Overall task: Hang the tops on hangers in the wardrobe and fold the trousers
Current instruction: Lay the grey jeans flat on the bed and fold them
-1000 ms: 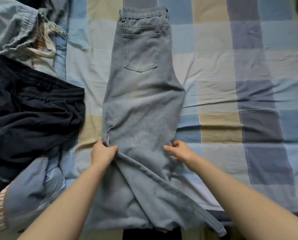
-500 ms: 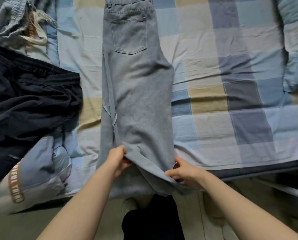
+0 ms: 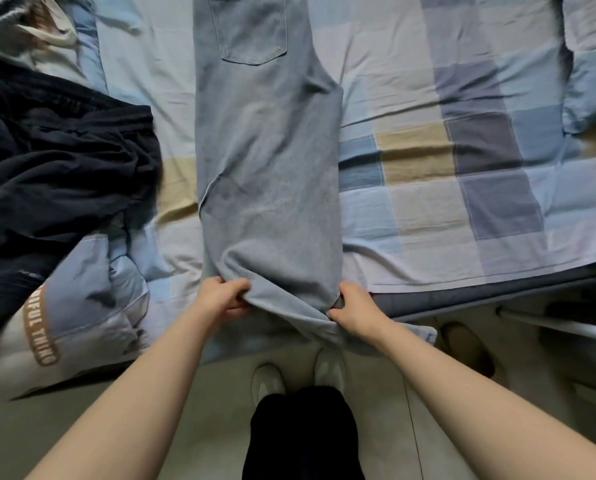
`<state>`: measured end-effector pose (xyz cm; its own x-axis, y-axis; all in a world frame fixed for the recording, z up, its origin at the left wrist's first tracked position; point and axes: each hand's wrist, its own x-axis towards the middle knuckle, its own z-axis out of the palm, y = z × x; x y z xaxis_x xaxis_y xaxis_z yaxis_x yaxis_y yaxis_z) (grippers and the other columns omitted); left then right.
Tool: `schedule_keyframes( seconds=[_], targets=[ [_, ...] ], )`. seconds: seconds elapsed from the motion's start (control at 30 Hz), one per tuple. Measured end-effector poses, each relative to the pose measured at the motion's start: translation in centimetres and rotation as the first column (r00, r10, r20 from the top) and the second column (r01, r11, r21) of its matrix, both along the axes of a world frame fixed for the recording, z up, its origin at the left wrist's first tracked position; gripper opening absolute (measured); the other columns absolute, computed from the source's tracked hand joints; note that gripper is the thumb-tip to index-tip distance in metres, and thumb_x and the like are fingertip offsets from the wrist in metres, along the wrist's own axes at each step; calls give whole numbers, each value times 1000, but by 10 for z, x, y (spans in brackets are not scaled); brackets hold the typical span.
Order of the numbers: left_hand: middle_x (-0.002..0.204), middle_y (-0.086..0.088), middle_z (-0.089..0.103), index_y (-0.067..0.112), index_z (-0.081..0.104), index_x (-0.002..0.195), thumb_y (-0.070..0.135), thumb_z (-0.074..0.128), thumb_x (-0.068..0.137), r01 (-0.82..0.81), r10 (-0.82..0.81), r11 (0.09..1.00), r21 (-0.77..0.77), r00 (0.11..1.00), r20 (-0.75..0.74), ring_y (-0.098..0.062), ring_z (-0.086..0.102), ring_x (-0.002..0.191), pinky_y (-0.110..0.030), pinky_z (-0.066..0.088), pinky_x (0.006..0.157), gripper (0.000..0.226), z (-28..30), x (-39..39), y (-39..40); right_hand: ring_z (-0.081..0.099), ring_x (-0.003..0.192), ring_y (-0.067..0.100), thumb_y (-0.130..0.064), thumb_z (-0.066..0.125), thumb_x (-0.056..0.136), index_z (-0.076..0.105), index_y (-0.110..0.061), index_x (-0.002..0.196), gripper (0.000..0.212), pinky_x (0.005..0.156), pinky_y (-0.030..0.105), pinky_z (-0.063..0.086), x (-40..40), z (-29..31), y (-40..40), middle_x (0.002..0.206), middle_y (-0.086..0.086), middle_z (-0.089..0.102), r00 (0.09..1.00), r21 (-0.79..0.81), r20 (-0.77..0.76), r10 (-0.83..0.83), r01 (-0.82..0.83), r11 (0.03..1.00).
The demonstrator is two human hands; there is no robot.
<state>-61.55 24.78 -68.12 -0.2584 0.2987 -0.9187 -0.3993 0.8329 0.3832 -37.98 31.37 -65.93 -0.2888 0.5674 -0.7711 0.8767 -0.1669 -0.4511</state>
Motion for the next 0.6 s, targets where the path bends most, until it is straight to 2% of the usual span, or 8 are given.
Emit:
schedule_keyframes(
  seconds=[0.1, 0.17, 0.27, 0.33, 0.4, 0.43, 0.5, 0.6],
  targets=[
    [78, -13, 57, 1, 58, 92, -2, 68, 81, 228, -225, 974, -4, 964, 141, -23, 60, 71, -29, 58, 57, 15, 0, 30, -7, 57, 99, 23, -11, 65, 80, 54, -12, 107, 29, 74, 21, 40, -1, -3, -22, 113, 9, 62, 996, 62, -37, -87, 89, 994],
    [70, -10, 47, 2, 53, 81, -9, 59, 79, 265, -273, 962, 70, 950, 154, -21, 51, 63, -26, 50, 51, 12, -1, 39, -14, 63, 82, 20, -11, 66, 80, 55, -17, 98, 22, 66, 17, 47, 7, -3, -28, 102, 8, 64, 983, 24, -66, -173, 175, 984],
    [63, -8, 45, 4, 53, 73, -6, 58, 70, 406, -416, 902, 147, 908, 45, -17, 44, 59, -27, 41, 51, 12, 1, 29, -27, 65, 65, 20, -8, 65, 83, 57, -22, 94, 19, 62, 33, 59, 25, -1, -19, 88, 9, 65, 937, -143, -81, -341, 327, 934],
    [60, 4, 59, 6, 62, 76, -6, 63, 71, 576, -572, 810, 111, 818, -65, -7, 52, 58, -22, 47, 54, 13, 1, 10, -38, 65, 66, 19, -13, 68, 83, 58, -20, 95, 18, 59, 35, 58, 39, -3, -9, 82, 8, 65, 946, -157, -71, -317, 303, 940],
    [57, 12, 58, 12, 60, 74, 0, 67, 72, 742, -734, 670, -26, 657, -172, -3, 52, 55, -15, 41, 47, 14, 0, -11, -48, 66, 78, 19, -19, 75, 78, 61, -14, 95, 23, 69, 37, 57, 49, -5, -1, 85, 4, 68, 964, -123, -57, -258, 250, 961],
    [62, 7, 59, 11, 58, 74, 2, 69, 72, 783, -784, 614, -96, 590, -193, -9, 54, 60, -17, 38, 46, 14, -1, -21, -52, 65, 79, 16, -22, 78, 75, 63, -13, 93, 25, 73, 35, 56, 51, -5, 0, 85, 1, 69, 967, -129, -45, -251, 244, 961],
    [79, -6, 63, 7, 60, 82, 5, 69, 72, 818, -832, 550, -166, 519, -196, -21, 59, 75, -25, 41, 54, 14, -4, -33, -57, 63, 75, 6, -25, 78, 76, 67, -18, 86, 17, 69, 21, 52, 50, -6, -2, 80, -7, 69, 967, -180, -42, -252, 241, 954],
    [84, -10, 65, 6, 61, 82, 3, 65, 73, 806, -820, 569, -162, 541, -187, -23, 59, 77, -27, 43, 61, 9, -10, -38, -60, 60, 73, -1, -18, 75, 80, 67, -21, 87, 11, 57, 7, 45, 41, -10, -12, 81, -13, 67, 966, -272, -59, -253, 229, 935]
  ],
)
